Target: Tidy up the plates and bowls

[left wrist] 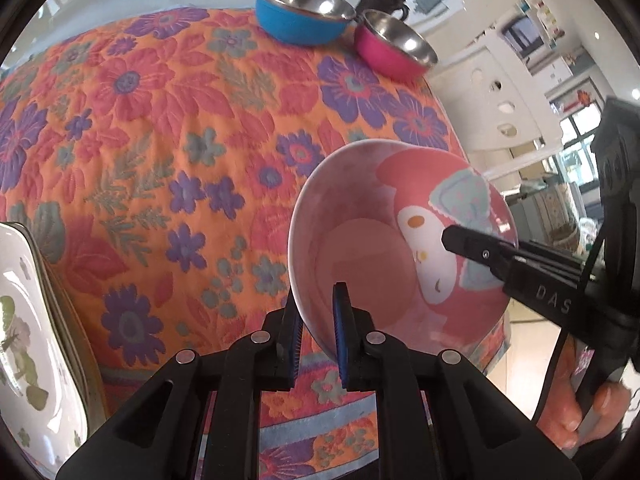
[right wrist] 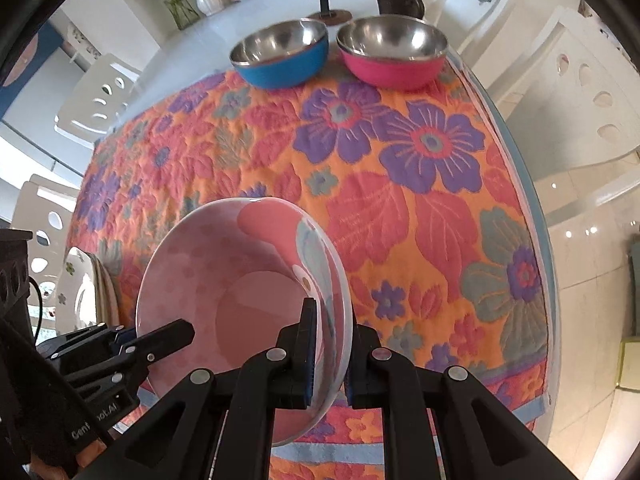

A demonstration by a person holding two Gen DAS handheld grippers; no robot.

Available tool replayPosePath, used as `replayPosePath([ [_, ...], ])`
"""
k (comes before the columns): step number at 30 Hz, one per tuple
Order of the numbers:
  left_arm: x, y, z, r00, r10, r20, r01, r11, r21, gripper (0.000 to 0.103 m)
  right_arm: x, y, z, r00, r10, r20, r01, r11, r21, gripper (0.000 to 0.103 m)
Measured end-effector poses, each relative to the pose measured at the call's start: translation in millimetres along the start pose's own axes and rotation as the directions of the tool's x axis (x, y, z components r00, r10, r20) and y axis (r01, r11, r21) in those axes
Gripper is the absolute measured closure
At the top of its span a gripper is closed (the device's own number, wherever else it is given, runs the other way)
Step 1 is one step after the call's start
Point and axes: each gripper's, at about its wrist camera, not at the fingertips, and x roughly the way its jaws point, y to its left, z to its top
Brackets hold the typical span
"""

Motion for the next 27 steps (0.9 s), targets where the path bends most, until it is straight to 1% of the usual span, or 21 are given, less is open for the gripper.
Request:
replayPosePath([
  [3, 1.8, 1.8, -3.1, 1.000, -0.022, -0.017, 0.022, 1.000, -0.003, 0.091, 3.6, -3.7, -2.4, 1.000, -0.002, -0.019, 0.002, 1.000, 0.005, 0.093],
  [6, 0.9, 6.3, -5.0, 0.999, -0.019, -0.026, 0.019, 1.000, 0.005, 0.091, 4.5, -5.5, -5.1, 1.000, 0.003, -0.030, -0.002, 1.000, 0.016, 0.093],
  [8, -4.8, 10.7, -5.9, 0.999, -0.034, -0.022, 0.034, 0.999, 0.012, 0.092, 3.8, -8.8, -7.2, 0.999, -0.002, -0.036, 0.003, 1.000, 0.021, 0.093],
  [10, -12.7, 13.8, -6.3, 0.999, -0.033, -0.011, 0.033, 0.999, 0.019, 0.091, 1.2, -12.2, -8.5, 0.999, 0.013, -0.042, -0.012, 0.999, 0.030, 0.093],
  [12, -22.3, 15.5, -5.5, 1.000, -0.005, 0.021, 0.005, 1.000, 0.020, 0.091, -2.5, -15.1, -9.4, 0.999, 0.022, -0.044, -0.020, 0.999, 0.039, 0.093],
  [15, -40.4, 20.3, -0.8, 0.997, -0.015, 0.070, 0.014, 1.000, 0.009, 0.091, -11.3, -17.2, -8.1, 0.999, 0.017, -0.048, -0.016, 0.999, 0.034, 0.093],
  [18, -60.9, 24.9, 7.3, 0.992, -0.022, 0.121, 0.020, 1.000, 0.016, 0.091, -26.5, -16.8, -5.6, 1.000, 0.003, -0.024, -0.002, 1.000, 0.022, 0.093],
  [21, -82.8, 23.3, 18.4, 0.983, -0.021, 0.182, 0.012, 0.999, 0.050, 0.091, -46.5, -13.8, 1.9, 1.000, -0.021, 0.012, 0.021, 1.000, 0.004, 0.093],
  [23, -100.3, 18.7, 26.2, 0.972, -0.014, 0.234, -0.007, 0.996, 0.085, 0.091, -61.4, -11.3, 9.6, 0.998, -0.037, 0.047, 0.037, 0.999, -0.004, 0.093],
  [26, -119.8, 12.9, 37.4, 0.955, 0.014, 0.296, -0.052, 0.991, 0.120, 0.090, -84.6, -4.7, 21.8, 0.993, -0.042, 0.113, 0.043, 0.999, -0.007, 0.093],
  [27, -126.6, 10.7, 41.7, 0.948, 0.033, 0.318, -0.076, 0.989, 0.125, 0.090, -90.5, -2.8, 25.2, 0.990, -0.042, 0.131, 0.044, 0.999, -0.007, 0.093],
])
